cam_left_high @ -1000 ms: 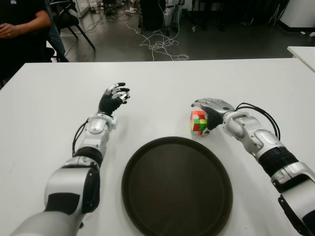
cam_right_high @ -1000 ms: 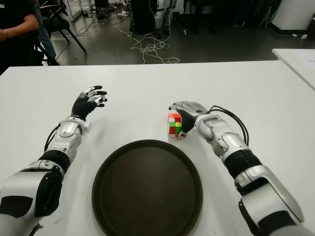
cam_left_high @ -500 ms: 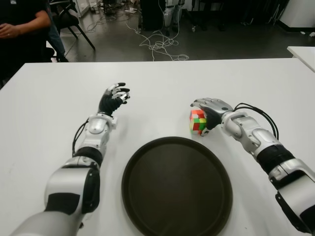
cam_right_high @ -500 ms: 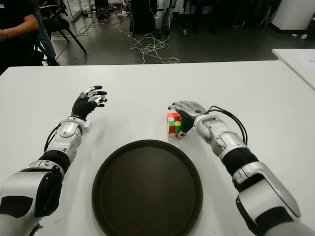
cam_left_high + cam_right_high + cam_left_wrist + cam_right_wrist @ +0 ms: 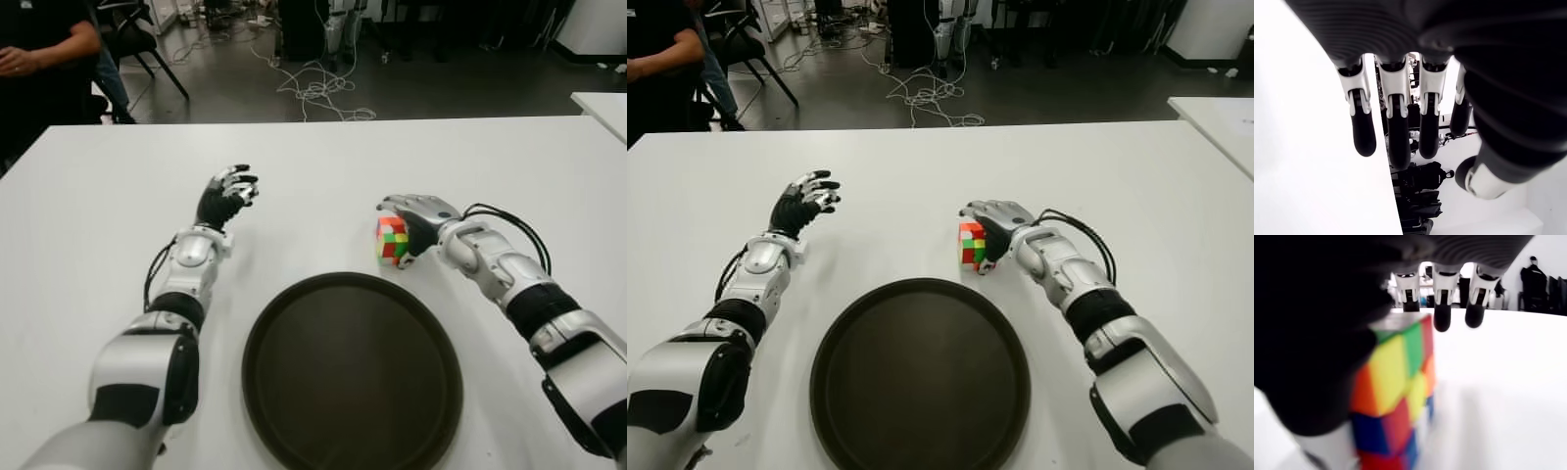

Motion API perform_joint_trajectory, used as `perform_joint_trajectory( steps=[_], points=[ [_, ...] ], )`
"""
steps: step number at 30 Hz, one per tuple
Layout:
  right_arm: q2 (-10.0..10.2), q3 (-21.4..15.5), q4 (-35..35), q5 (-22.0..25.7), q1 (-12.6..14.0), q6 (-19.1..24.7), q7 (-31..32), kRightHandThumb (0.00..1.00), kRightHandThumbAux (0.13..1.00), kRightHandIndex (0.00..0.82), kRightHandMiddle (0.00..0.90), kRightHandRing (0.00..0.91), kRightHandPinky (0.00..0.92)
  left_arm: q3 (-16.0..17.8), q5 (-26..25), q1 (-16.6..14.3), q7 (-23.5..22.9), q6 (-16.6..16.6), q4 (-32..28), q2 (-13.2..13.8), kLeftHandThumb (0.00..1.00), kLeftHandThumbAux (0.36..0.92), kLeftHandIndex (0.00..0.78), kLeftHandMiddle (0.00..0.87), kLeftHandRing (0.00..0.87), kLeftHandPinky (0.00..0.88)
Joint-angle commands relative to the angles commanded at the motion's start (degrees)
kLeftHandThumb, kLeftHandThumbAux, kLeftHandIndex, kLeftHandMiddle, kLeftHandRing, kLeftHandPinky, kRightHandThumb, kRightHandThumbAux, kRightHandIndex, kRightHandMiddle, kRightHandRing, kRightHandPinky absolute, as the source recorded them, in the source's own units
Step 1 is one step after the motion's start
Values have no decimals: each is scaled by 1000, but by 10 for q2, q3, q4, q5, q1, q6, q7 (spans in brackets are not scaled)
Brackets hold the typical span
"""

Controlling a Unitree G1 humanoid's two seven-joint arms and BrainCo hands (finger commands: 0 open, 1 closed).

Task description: Pick up the Rubik's Cube and put it in the plate

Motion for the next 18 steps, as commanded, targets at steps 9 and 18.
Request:
perform_joint_trajectory(
  steps=[9,18],
  points=[
    [9,-14,34,15,-5,-9,-54,759,718,376,425,368,374,-1,-2,0,-5,-2,-1,0,221,743,227,306,326,334],
    [22,-27,72,22,-11,-7,-125,825,698,360,506,403,355,1,-4,0,-9,1,0,1,229,729,220,300,323,333]
  ],
)
